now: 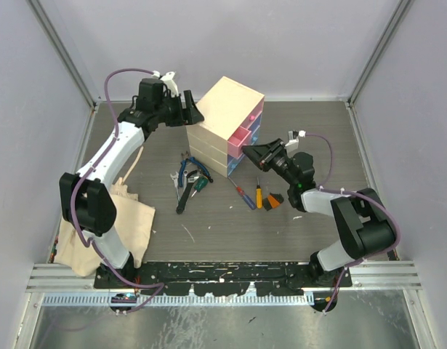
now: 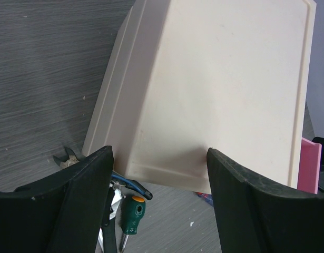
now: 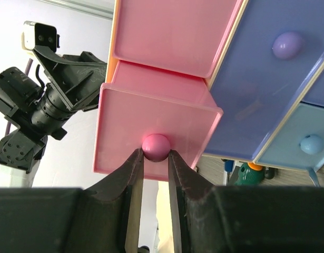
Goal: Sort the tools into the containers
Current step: Open the drawer in the storage box.
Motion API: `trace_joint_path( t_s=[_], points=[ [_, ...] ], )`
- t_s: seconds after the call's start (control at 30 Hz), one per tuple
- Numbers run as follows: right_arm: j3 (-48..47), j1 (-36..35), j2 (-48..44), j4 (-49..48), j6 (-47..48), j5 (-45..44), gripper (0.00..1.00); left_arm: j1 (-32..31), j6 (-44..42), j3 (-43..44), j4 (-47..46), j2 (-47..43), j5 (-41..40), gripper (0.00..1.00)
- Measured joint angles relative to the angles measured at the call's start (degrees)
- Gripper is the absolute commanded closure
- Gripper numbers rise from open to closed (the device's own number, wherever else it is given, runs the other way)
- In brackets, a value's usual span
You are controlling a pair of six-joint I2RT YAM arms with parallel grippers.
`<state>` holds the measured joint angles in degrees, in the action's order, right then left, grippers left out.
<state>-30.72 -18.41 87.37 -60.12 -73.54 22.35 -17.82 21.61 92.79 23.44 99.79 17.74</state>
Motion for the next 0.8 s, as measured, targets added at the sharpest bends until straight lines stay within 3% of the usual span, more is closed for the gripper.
trace_joint_path(
  t_s=[0.43, 0.8],
  points=[
    [2.9, 1.7, -10.2, 10.2, 6.2, 0.3, 0.83, -0.1, 0.0, 0.1, 0.2, 0.0, 0.0, 0.29],
    [8.3, 3.6, -14.4, 13.2, 7.3, 0.9, 0.83, -0.1, -0.1, 0.1, 0.2, 0.0, -0.2, 0.29]
  ],
)
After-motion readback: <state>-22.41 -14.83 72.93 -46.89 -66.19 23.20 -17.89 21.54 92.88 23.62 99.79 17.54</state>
